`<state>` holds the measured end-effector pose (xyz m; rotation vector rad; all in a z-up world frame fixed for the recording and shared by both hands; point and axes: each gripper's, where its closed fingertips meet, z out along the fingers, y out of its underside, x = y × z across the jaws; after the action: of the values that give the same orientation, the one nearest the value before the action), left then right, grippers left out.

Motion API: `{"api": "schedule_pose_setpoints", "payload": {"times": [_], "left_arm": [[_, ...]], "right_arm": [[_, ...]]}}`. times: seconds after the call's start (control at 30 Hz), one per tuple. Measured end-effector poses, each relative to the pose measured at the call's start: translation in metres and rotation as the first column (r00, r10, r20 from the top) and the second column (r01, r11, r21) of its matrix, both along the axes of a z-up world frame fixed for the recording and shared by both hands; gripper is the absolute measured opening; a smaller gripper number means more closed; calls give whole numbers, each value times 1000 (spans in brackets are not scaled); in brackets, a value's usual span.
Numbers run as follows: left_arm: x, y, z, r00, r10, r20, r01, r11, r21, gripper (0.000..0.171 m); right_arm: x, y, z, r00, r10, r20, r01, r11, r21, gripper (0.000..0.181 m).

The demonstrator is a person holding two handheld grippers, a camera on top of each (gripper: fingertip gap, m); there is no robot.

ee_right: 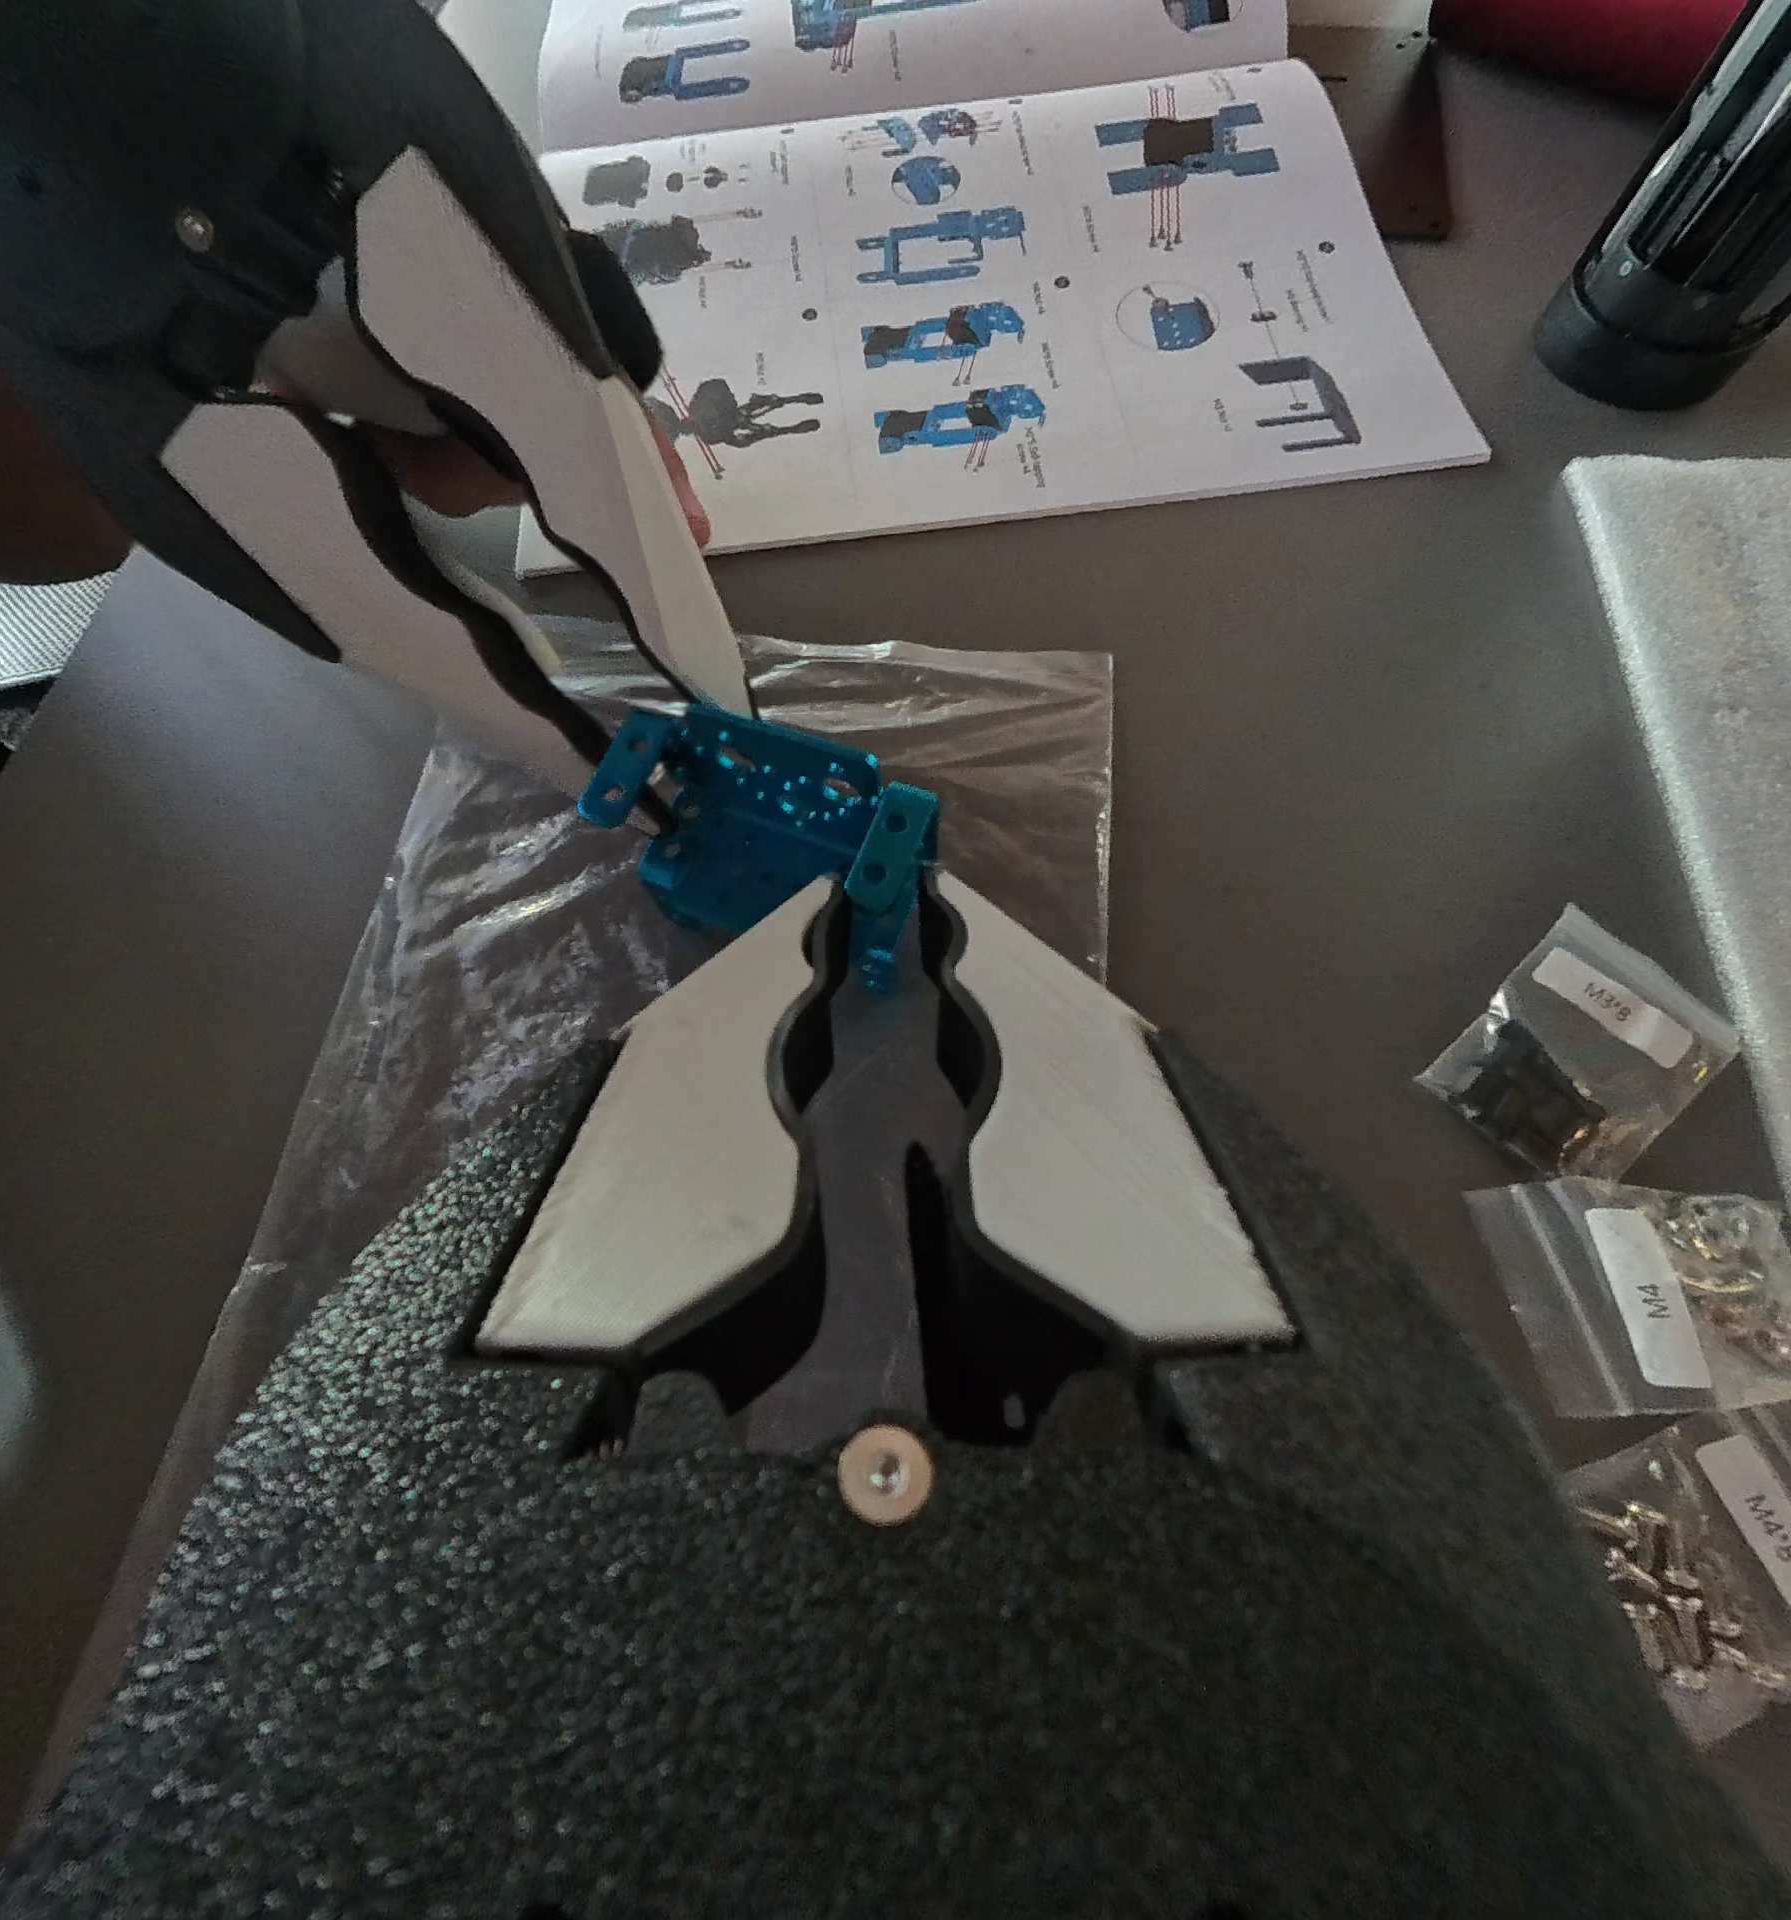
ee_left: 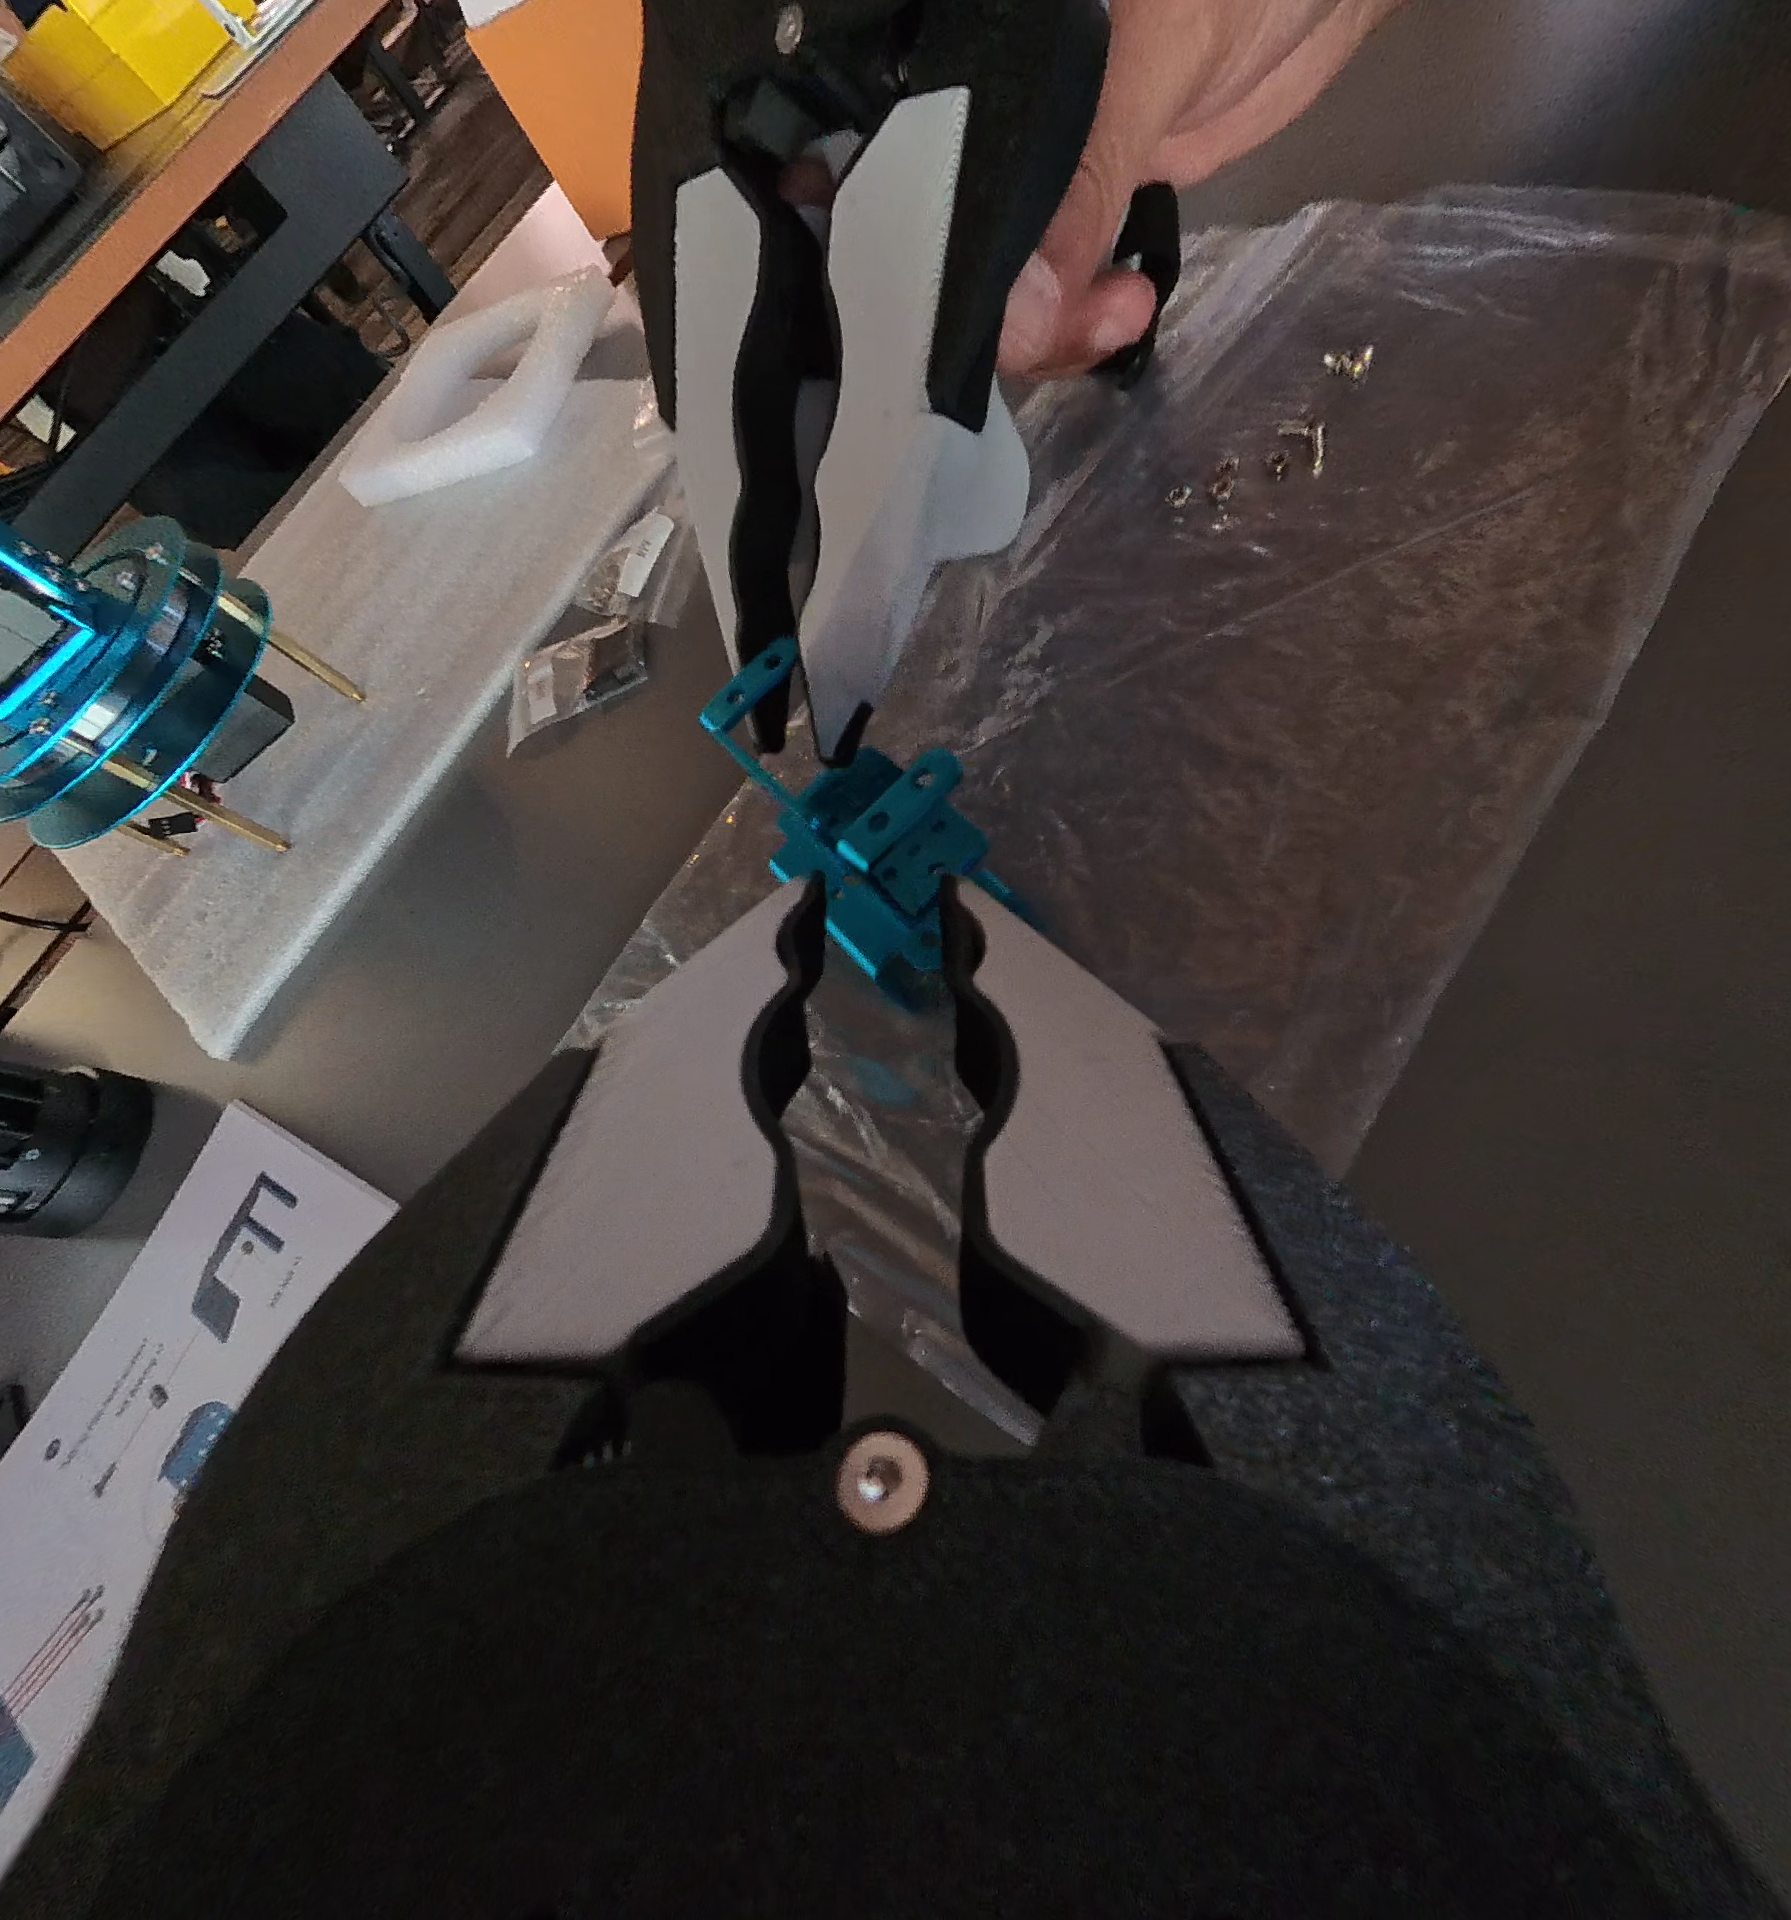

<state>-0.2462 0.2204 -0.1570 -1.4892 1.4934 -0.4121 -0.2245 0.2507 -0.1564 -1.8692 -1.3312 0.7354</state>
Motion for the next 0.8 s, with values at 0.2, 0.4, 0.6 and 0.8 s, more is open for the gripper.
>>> {"api": "schedule_pose_setpoints", "payload": {"times": [0.2, 0.4, 0.6, 0.8], "left_arm": [[-17, -2, 18, 998, 43, 51, -44, 999, 15, 29], [-115, 14, 34, 908, 392, 148, -379, 919, -109, 31], [-231, 42, 23, 654, 734, 182, -713, 679, -176, 34], [-249, 46, 17, 678, 703, 213, -641, 708, -298, 35]], "right_arm": [[14, -5, 14, 999, -14, -50, 10, 998, -64, 22], [45, -29, 32, 989, -122, -87, 116, 991, -70, 28], [77, -46, 42, 932, -348, -101, 355, 933, 54, 31], [102, -31, 37, 770, -620, -153, 630, 776, 26, 38]]}}
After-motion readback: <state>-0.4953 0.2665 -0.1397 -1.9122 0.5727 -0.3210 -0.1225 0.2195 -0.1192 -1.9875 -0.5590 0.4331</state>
